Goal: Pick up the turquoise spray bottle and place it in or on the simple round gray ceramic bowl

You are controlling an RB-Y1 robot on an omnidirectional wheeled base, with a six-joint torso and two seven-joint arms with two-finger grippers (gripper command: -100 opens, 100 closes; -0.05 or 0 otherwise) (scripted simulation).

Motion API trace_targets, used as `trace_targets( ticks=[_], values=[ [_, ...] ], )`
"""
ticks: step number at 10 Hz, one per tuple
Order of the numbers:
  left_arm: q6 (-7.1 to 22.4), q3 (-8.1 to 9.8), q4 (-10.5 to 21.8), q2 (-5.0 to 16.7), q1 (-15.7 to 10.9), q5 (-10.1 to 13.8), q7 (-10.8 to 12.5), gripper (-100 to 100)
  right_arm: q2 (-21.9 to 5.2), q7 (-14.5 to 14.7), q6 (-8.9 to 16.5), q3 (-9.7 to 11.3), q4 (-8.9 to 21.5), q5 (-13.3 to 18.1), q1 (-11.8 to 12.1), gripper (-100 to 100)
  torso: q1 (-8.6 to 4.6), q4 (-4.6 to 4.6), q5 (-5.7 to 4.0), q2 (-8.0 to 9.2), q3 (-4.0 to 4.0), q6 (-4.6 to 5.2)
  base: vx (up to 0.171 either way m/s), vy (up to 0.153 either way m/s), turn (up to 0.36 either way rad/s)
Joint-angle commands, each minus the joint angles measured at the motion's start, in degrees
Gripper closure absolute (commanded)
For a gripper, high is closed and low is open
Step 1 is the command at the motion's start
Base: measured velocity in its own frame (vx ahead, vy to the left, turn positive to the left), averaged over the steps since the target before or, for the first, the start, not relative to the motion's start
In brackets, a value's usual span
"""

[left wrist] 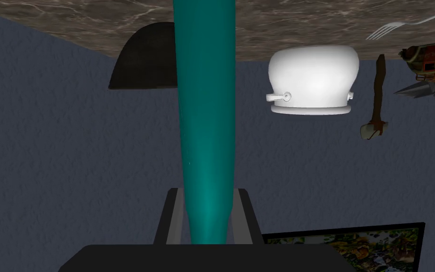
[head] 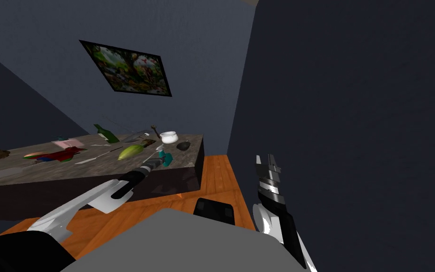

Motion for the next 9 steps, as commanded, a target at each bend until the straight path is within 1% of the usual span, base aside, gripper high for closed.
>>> trace_targets(
  ticks=[1, 2, 4, 5, 6, 7, 8, 9],
  values=[
    [1.69, 1.40, -0.96, 1.58, 1.36, 0.10, 1.17, 100, 0.00, 0.00, 0.00, 0.00, 0.00, 0.00, 0.00, 0, 0.00, 0.00, 0.00, 0.00, 0.00, 0.00, -0.087, -0.106, -0.104],
    [2.50, 2.13, -1.23, 2.48, 1.90, 0.16, 1.80, 100, 0.00, 0.00, 0.00, 0.00, 0.00, 0.00, 0.00, 0, -0.06, 0.00, -0.03, 0.02, 0.01, -0.01, -0.094, -0.094, -0.120],
    [5.11, 4.55, -2.21, 5.49, 3.50, 0.53, 3.85, 100, 0.00, 0.00, 0.00, 0.00, 0.00, 0.00, 0.00, 0, -0.06, 0.02, -0.06, 0.05, 0.03, 0.02, -0.106, -0.106, -0.167],
    [5.60, 5.03, -2.40, 6.09, 3.72, 0.70, 4.24, 100, 0.00, 0.00, 0.00, 0.00, 0.00, 0.00, 0.00, 0, -0.12, 0.02, -0.05, 0.08, 0.05, 0.03, -0.078, -0.090, -0.098],
    [6.39, 5.84, -2.63, 7.14, 3.91, 1.22, 4.86, 100, 0.00, 0.00, 0.00, 0.00, 0.00, 0.00, 0.00, 0, -0.04, 0.02, -0.06, 0.01, 0.02, -0.01, -0.036, -0.063, -0.127],
    [7.00, 6.49, -2.67, 8.06, 3.83, 2.04, 5.28, 100, -0.01, 0.00, 0.00, -0.01, 0.00, 0.00, 0.01, 0, 0.03, 0.01, -0.06, -0.12, -0.05, 0.04, 0.007, -0.049, -0.179],
    [7.75, 7.27, -2.49, 9.38, 3.37, 3.93, 5.59, 100, -0.01, 0.00, 0.00, -0.01, 0.00, 0.00, 0.01, 0, 0.09, -0.03, -0.05, -0.32, -0.16, 0.10, 0.106, -0.008, -0.221],
    [7.98, 7.48, -2.38, 9.84, 3.16, 4.74, 5.61, 100, -0.01, 0.00, 0.00, -0.01, 0.00, 0.00, 0.02, 0, 0.26, -0.12, -0.01, -0.71, -0.39, 0.19, 0.146, 0.031, -0.167]
  ],
)
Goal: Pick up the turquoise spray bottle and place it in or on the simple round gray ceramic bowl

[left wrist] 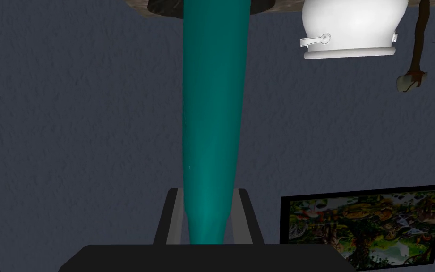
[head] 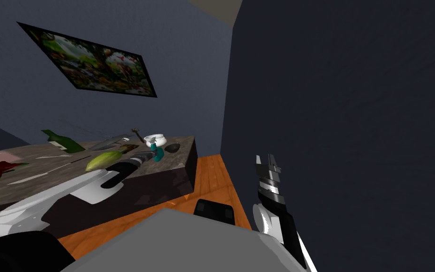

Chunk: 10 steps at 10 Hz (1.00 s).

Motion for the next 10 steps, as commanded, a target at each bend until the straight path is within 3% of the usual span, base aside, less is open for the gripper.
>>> trace_targets(
  ticks=[1, 10],
  values=[
    [0.59, 0.60, 0.37, 1.26, -0.57, 2.49, 0.02, 100, 0.00, 0.00, 0.00, 0.00, 0.00, 0.00, 0.00, 0, 0.00, 0.00, 0.00, 0.00, 0.00, 0.00, 0.186, 0.078, -0.137],
    [2.36, 0.69, 2.47, 4.26, -1.90, 11.97, -1.29, 100, -0.01, 0.00, 0.00, -0.01, 0.00, 0.00, 0.01, 0, 0.66, 0.00, 0.31, 0.01, 0.00, -0.07, 0.122, 0.119, -0.065]
  ],
)
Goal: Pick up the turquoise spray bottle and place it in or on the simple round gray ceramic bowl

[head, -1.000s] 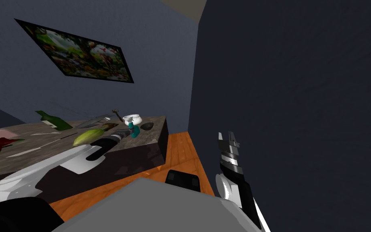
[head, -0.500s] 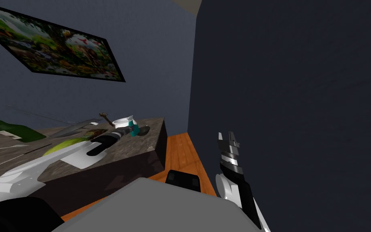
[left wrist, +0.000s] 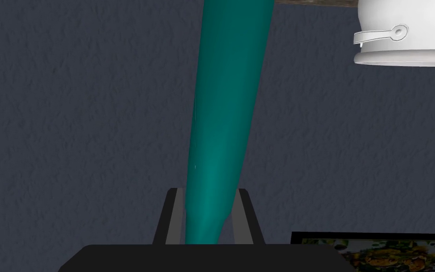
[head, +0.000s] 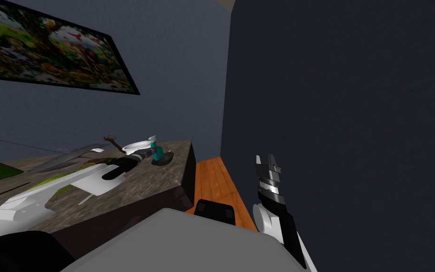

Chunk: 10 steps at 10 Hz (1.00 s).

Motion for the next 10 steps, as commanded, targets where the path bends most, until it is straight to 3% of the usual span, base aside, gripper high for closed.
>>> trace_targets(
  ticks=[1, 2, 6, 7, 8, 10],
  values=[
    [0.00, 0.00, 0.00, 0.00, 0.00, 0.00, 0.00, 100, 0.00, 0.00, 0.00, 0.00, 0.00, 0.00, 0.00, 0, 0.00, 0.00, 0.00, 0.00, 0.00, 0.00, 0.049, 0.076, -0.019],
    [0.02, 0.03, 0.07, 0.06, -0.06, 0.13, -0.04, -100, 0.01, 0.00, 0.00, 0.01, 0.00, 0.00, -0.01, 0, -0.25, 0.03, -0.01, 0.22, 0.12, -0.03, 0.011, 0.015, -0.003],
    [0.03, 0.03, 0.07, 0.06, -0.07, 0.11, -0.03, -100, 0.02, 0.00, 0.00, 0.02, 0.00, 0.00, -0.02, 0, -0.62, 0.11, -0.12, 0.53, 0.31, -0.04, 0.001, 0.002, 0.000],
    [0.03, 0.03, 0.07, 0.06, -0.07, 0.11, -0.03, 0, 0.02, 0.00, 0.00, 0.02, 0.00, 0.00, -0.02, 0, -0.63, 0.11, -0.12, 0.54, 0.31, -0.04, 0.000, 0.000, 0.000],
    [1.56, 1.30, -1.96, 2.11, 1.22, 1.56, 0.61, -100, 0.02, 0.00, 0.00, 0.02, 0.00, 0.00, -0.02, 0, -0.63, 0.11, -0.12, 0.54, 0.31, -0.04, 0.011, 0.012, 0.075],
    [3.09, 2.57, -3.98, 4.16, 2.51, 3.00, 1.25, -100, 0.02, 0.00, 0.00, 0.01, 0.00, 0.00, -0.01, 0, -0.58, 0.10, -0.12, 0.48, 0.28, -0.05, 0.024, 0.019, 0.080]
  ],
)
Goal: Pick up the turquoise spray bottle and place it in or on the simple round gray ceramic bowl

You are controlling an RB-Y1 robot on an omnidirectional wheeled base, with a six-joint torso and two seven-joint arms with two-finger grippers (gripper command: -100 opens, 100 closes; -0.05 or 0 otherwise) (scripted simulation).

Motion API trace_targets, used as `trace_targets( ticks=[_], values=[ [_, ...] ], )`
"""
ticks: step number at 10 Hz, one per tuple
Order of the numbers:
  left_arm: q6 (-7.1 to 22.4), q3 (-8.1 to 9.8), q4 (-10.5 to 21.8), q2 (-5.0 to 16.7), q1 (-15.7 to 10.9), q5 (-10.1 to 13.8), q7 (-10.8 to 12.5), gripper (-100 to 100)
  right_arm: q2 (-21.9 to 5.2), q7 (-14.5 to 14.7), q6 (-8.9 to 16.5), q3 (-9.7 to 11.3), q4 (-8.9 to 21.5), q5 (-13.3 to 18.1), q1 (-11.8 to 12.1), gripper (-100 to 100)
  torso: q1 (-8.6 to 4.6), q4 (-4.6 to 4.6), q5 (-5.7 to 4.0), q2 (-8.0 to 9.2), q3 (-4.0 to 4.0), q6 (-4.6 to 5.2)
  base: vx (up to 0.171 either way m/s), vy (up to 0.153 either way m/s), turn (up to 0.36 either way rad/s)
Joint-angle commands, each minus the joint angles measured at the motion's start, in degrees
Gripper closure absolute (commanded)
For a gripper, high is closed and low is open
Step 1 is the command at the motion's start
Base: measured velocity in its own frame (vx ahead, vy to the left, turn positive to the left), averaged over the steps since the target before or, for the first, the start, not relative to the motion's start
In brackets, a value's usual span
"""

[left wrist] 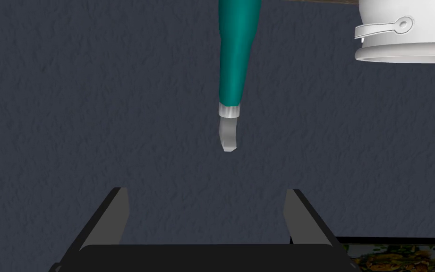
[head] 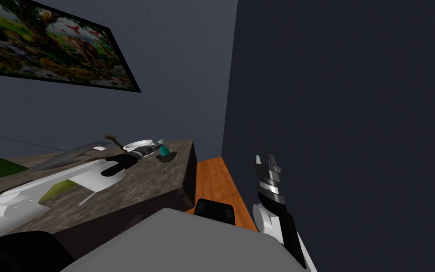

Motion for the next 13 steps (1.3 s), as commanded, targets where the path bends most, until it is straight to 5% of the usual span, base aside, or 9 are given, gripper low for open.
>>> trace_targets(
  ticks=[1, 6, 7, 8, 13],
  values=[
    [1.49, 1.25, -2.09, 1.61, 1.37, 1.23, 0.57, -100, 0.00, 0.00, 0.00, 0.00, 0.00, 0.00, 0.00, 0, 0.00, 0.00, 0.00, 0.00, 0.00, 0.00, 0.022, 0.017, 0.066],
    [5.31, 4.41, -7.15, 6.73, 4.59, 4.84, 2.17, -100, 0.00, 0.00, 0.00, 0.00, 0.00, 0.00, 0.00, 0, -0.01, 0.00, 0.00, 0.02, 0.01, 0.01, 0.017, 0.016, 0.062],
    [4.90, 3.80, -6.55, 6.03, 3.99, 4.25, 1.91, -100, 0.00, 0.00, 0.00, 0.00, 0.00, 0.00, 0.00, 0, -0.02, 0.00, 0.00, 0.02, 0.01, 0.01, 0.010, 0.006, 0.010],
    [5.08, 3.92, -6.71, 6.13, 4.09, 4.35, 1.98, 0, 0.00, 0.00, 0.00, 0.00, 0.00, 0.00, -0.01, 0, -0.04, 0.00, 0.01, 0.05, 0.02, 0.02, 0.000, 0.000, 0.000],
    [5.07, 3.91, -6.69, 6.12, 4.08, 4.34, 1.98, 0, 0.00, 0.00, 0.00, 0.00, 0.00, 0.00, -0.01, 0, -0.06, 0.02, 0.00, 0.09, 0.05, 0.02, 0.000, 0.000, 0.000]
  ],
)
